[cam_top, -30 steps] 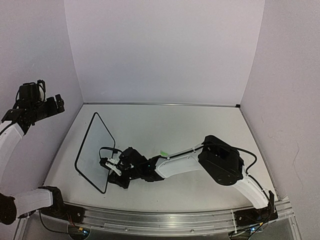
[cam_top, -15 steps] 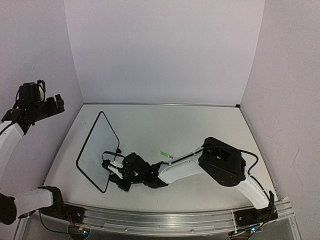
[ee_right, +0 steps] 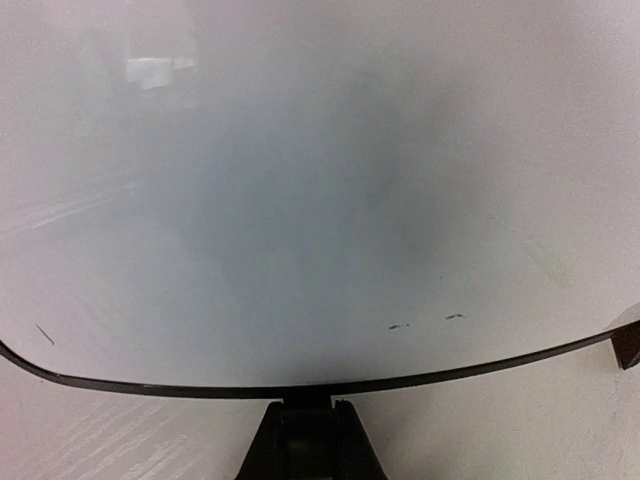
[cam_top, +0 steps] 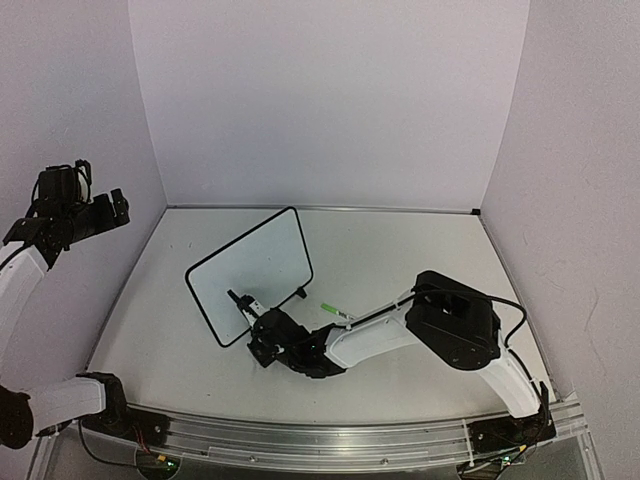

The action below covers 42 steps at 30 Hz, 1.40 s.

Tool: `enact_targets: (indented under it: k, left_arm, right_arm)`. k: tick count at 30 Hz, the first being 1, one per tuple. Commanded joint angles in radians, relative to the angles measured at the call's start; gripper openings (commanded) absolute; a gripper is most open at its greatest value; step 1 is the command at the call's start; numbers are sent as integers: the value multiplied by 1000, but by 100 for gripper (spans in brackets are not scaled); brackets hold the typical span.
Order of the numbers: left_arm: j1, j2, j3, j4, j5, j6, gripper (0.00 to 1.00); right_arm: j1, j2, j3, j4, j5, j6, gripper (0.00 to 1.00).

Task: Write a sentence on the whiteboard
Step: Move the whiteboard to the center of the board.

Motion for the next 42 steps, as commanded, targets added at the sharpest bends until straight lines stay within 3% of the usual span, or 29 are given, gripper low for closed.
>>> enact_targets:
  k: [1,13,20,21,25,28,36,42]
  left_arm:
    - [4,3,-8,43,6,11,100]
    - [4,5,-10,42,10,10,100]
    - [4,7,-10,42,14,10,100]
    - [4,9,-10,42,16,11,100]
    - [4,12,-11,42,29,11,100]
    - [4,15,-12,43,40,13,100]
    - [4,18,-17,45,67,18,99]
    - [4,21,-22,57,132,24,99]
  right_arm:
    - [-26,-35,-16,-175,242,143,0]
    - [-40,-47,10,-396,462,359,0]
    - [-40,-64,4,-412,426,388,2]
    - [-40,-69,5,-412,413,386,5]
    - [-40,-111,-3,-413,358,372,45]
    - [-40,-170,-32,-412,302,358,59]
    - [-34,-404,-223,-399,74,314,71]
    - [-83,-586,-367,-445,-86,233,70]
